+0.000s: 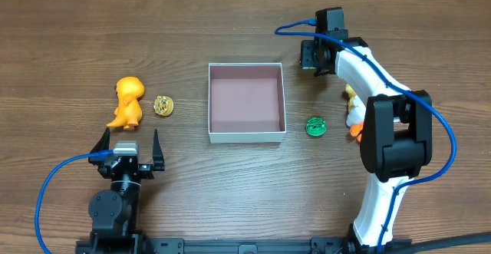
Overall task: Pack container
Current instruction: 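Lower the right gripper over the Rubik's cube and close on it, then lift the cube and carry it with the right gripper over the box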
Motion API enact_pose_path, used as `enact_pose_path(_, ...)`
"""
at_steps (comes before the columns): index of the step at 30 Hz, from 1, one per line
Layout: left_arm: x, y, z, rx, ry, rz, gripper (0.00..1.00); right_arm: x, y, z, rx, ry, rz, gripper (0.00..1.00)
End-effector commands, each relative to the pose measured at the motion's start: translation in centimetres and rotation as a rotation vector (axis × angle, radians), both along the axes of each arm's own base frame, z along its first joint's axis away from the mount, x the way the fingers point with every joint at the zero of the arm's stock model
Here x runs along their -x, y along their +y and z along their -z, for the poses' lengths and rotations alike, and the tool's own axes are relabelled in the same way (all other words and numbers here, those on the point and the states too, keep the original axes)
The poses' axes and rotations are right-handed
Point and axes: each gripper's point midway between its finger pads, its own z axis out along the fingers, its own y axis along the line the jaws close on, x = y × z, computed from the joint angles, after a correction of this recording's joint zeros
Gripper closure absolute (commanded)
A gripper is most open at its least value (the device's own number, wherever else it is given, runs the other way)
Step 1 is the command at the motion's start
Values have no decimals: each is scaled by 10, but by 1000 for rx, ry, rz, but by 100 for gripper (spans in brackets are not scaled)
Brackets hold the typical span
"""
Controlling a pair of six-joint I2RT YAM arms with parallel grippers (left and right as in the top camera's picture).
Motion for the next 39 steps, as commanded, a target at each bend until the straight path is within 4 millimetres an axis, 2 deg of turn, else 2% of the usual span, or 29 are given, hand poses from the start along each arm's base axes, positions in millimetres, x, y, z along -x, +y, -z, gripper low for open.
enact_pose_path(1, 0, -1, 0, 10, -2, 8, 0, -13, 1, -17, 0, -37, 5, 56)
enact_pose_path(4, 0, -1, 0, 10, -3, 8, 0, -21, 2, -37, -3, -59, 5, 56)
enact_pose_path(10, 0, -1, 0, 10, -3, 8, 0, -35, 4, -95, -10, -96, 5, 62)
enact_pose_path(12, 0, -1, 0, 10, -3, 8, 0, -37, 5, -120, -12, -109, 5, 62)
enact_pose_path(15, 0, -1, 0, 10, -3, 8, 0, -35, 4, -158, -15, -126, 6, 67)
enact_pose_path(21, 0, -1, 0, 10, -2, 8, 0, -20, 2, -203, -18, -129, 9, 67)
enact_pose_path(28, 0, -1, 0, 10, -2, 8, 0, 11, -2, -214, -34, -46, 48, 67)
enact_pose_path(39, 0, -1, 0, 10, -3, 8, 0, 59, 6, -249, -146, -6, 76, 70)
